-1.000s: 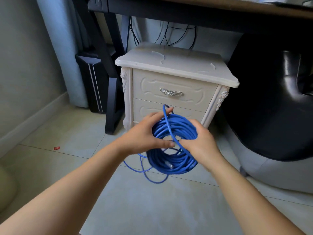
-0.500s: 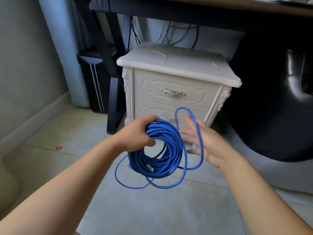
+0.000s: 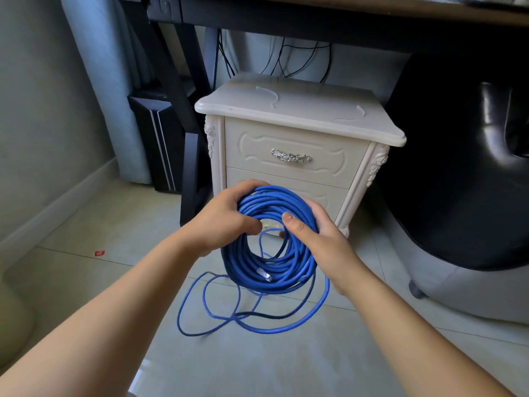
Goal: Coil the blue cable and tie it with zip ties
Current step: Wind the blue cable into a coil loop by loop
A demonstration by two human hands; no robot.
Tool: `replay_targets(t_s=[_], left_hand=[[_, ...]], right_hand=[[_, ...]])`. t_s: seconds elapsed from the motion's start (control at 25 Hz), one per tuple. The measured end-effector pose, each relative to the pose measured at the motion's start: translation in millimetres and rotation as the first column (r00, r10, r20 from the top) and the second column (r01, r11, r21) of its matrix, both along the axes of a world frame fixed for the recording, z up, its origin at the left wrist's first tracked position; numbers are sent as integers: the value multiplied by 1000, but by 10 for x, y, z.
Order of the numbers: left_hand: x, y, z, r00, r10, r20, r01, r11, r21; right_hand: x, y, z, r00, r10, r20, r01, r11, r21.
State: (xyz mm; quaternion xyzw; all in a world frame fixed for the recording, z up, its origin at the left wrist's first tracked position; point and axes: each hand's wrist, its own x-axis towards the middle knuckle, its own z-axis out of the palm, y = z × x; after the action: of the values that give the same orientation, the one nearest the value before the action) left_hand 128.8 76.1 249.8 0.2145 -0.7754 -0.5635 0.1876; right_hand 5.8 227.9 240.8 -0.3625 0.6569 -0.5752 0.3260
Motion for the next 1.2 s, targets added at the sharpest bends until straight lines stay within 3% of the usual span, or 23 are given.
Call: replay_targets(t_s=[0.32,0.48,0.64,0.76,0.84,0.92,1.0,1.08,1.2], left_hand=[[-71,143,0,931,303,-205,-229,920,318],[-137,271,-47,872,440,-215,-290,818,497],[-120,364,-98,937,299,-178,-175,846,504],[-90,262,-54,981,189,-51,-161,927,338],[-68,191,-30,980,199,-13,-197,977,85],[-59,191,-37,990,138,-22,-138,942,-306],[-75,268,-52,999,24,29,-4,840,-543],[-78,321,-47,998,19,55,14,833,-553],[-68,359,-12,994,109,18,-90,892,-444]], right_hand=[[186,-119,-93,898,-325,297,402,879,-256],[171,-183,-138,868,-304,393,388,909,-154],[-50,-126,-97,842,-360,403,408,912,-37],[-143,-83,6,892,-381,243,411,907,-86],[-150,-36,104,930,-363,-61,356,929,-95],[-131,27,158,872,-204,-444,210,977,-37],[-73,62,186,749,-2,-663,83,992,92],[-44,74,207,712,77,-697,54,985,164],[-65,90,248,812,49,-582,25,993,119]])
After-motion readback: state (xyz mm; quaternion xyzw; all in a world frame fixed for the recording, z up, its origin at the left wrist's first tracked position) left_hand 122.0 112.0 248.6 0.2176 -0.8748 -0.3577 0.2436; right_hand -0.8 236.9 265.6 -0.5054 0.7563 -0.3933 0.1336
